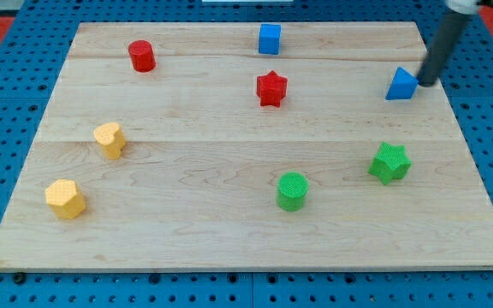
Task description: Move the blue triangle towards up
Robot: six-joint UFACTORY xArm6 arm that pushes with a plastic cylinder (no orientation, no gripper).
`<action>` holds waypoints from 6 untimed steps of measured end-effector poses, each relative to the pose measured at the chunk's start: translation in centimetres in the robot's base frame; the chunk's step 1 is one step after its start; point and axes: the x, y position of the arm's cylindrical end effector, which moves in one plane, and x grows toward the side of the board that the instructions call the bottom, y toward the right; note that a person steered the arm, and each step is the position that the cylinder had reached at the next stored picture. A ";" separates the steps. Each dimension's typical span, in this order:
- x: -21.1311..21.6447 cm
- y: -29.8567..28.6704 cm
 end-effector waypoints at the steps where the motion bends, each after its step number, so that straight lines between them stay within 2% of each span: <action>1: 0.1 -6.3; 2: 1.1 2.4; 3: 1.7 4.2; 4: 6.8 -0.2; 5: 7.2 -4.6; 6: 0.7 -5.4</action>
